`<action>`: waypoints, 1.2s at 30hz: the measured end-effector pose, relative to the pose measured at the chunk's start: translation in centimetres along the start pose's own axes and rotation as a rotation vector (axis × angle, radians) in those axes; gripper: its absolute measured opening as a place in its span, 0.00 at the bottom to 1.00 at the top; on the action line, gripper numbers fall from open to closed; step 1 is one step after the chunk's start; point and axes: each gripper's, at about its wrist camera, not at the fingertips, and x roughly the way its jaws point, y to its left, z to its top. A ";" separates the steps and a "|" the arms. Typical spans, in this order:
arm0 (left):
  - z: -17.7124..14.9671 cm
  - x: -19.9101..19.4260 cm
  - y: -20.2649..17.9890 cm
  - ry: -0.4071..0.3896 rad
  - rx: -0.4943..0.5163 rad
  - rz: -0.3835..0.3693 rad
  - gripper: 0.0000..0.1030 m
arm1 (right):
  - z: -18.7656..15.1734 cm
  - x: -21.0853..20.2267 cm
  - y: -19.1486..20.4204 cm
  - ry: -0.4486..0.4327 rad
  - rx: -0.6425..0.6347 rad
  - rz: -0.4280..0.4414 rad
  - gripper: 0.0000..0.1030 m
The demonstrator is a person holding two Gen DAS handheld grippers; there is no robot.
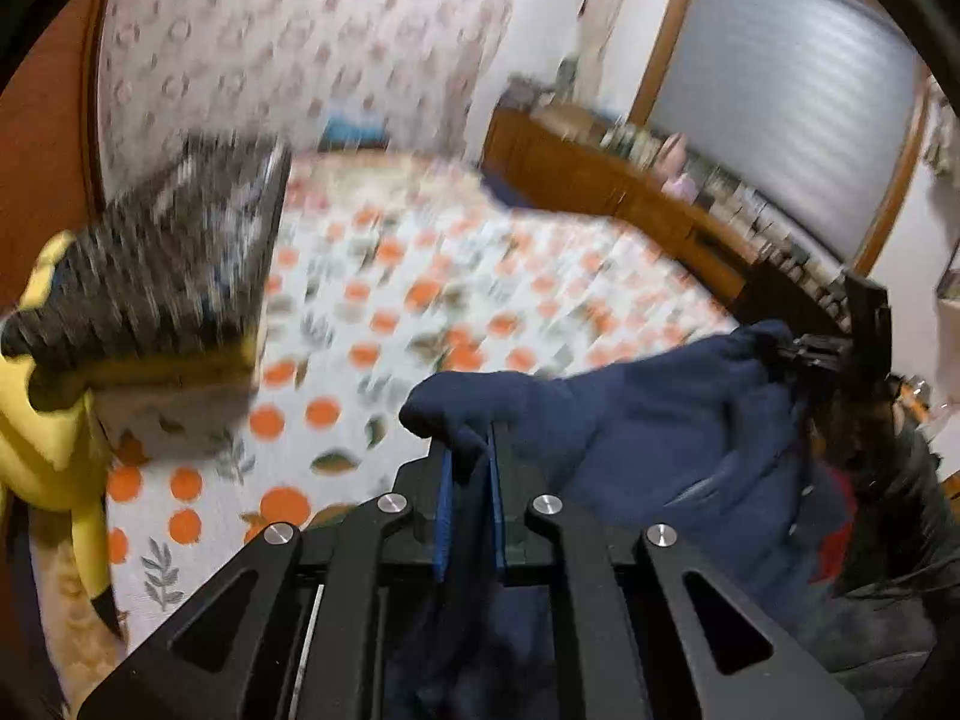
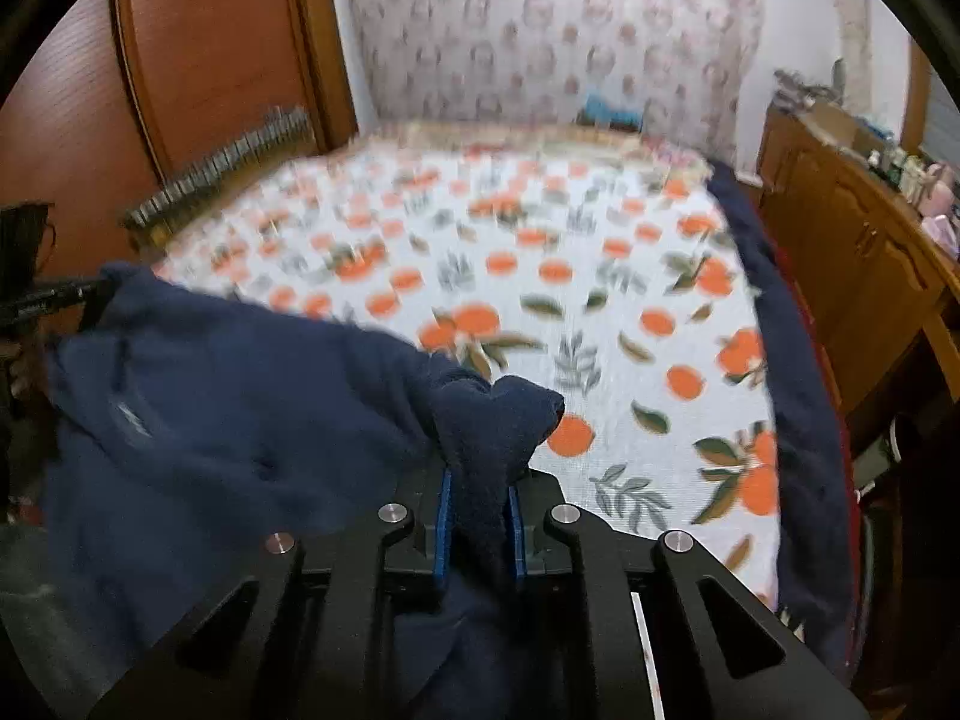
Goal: Fold small clothes
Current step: 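Lift the hem high with both tools and carry it toward the collar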
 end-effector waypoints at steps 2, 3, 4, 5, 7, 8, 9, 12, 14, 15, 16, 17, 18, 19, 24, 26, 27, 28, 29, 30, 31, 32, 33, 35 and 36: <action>1.1 -2.6 -1.4 -0.061 0.026 -0.019 0.11 | 0.7 -3.5 0.9 -0.071 -0.020 0.009 0.13; 1.5 -3.6 -2.0 -0.090 0.040 -0.016 0.10 | 1.1 -5.1 1.4 -0.104 -0.038 0.005 0.13; 2.1 -4.7 -2.5 -0.124 0.054 -0.008 0.10 | 1.5 -6.7 1.9 -0.131 -0.055 0.000 0.13; 2.8 -6.0 -3.1 -0.165 0.067 -0.007 0.10 | 2.0 -8.3 2.4 -0.152 -0.071 0.013 0.13; 4.5 -8.6 -4.3 -0.244 0.081 -0.038 0.10 | 3.2 -11.6 3.5 -0.209 -0.107 0.010 0.12; 5.2 -9.2 -4.6 -0.266 0.089 -0.041 0.10 | 3.9 -13.0 4.0 -0.234 -0.121 -0.001 0.12; 6.0 -10.2 -5.1 -0.295 0.103 -0.038 0.10 | 4.6 -14.5 4.4 -0.267 -0.139 -0.006 0.12; 8.0 -13.0 -6.2 -0.365 0.129 -0.040 0.10 | 6.4 -18.9 5.1 -0.362 -0.168 -0.013 0.12; 8.9 -15.1 -6.8 -0.416 0.148 -0.032 0.10 | 7.2 -21.4 5.4 -0.412 -0.193 -0.031 0.12; 9.2 -15.9 -7.0 -0.431 0.155 -0.033 0.10 | 7.5 -22.3 5.5 -0.431 -0.202 -0.038 0.12; 9.5 -16.8 -7.2 -0.455 0.160 -0.030 0.10 | 7.7 -23.3 5.5 -0.454 -0.204 -0.039 0.12; 9.6 -17.4 -7.2 -0.470 0.163 -0.028 0.10 | 8.0 -24.2 5.4 -0.472 -0.205 -0.036 0.12; 9.9 -17.9 -7.3 -0.482 0.168 -0.028 0.10 | 8.2 -24.9 5.4 -0.487 -0.209 -0.035 0.12; 10.2 -18.5 -7.4 -0.498 0.173 -0.023 0.10 | 8.4 -25.7 5.4 -0.503 -0.211 -0.036 0.12; 11.4 -20.2 -7.2 -0.558 0.173 0.001 0.10 | 9.3 -27.9 5.6 -0.560 -0.233 -0.031 0.12; 12.1 -20.2 -6.9 -0.569 0.171 0.018 0.10 | 10.0 -28.1 5.4 -0.568 -0.243 -0.041 0.12; 12.6 -20.0 -6.6 -0.571 0.170 0.034 0.10 | 10.4 -27.7 5.2 -0.569 -0.247 -0.047 0.12; 13.2 -19.4 -6.1 -0.568 0.167 0.056 0.10 | 10.9 -27.5 5.0 -0.568 -0.254 -0.061 0.12; 13.7 -18.8 -5.8 -0.561 0.160 0.074 0.10 | 11.5 -26.9 4.9 -0.564 -0.258 -0.078 0.12; 14.4 -17.8 -5.1 -0.547 0.149 0.089 0.10 | 12.3 -26.0 4.5 -0.554 -0.253 -0.088 0.12; 15.1 -16.5 -4.2 -0.530 0.139 0.108 0.10 | 13.0 -24.5 4.6 -0.539 -0.248 -0.094 0.12; 15.7 -15.1 -3.5 -0.508 0.133 0.132 0.10 | 13.6 -23.1 5.0 -0.520 -0.242 -0.105 0.12; 16.1 -13.9 -2.8 -0.491 0.127 0.151 0.10 | 14.6 -21.6 5.3 -0.496 -0.234 -0.118 0.12; 17.3 -10.2 -0.8 -0.450 0.108 0.199 0.11 | 17.2 -17.2 4.6 -0.447 -0.197 -0.141 0.12; 17.9 -7.6 0.6 -0.418 0.101 0.236 0.16 | 18.5 -14.9 4.2 -0.423 -0.177 -0.145 0.12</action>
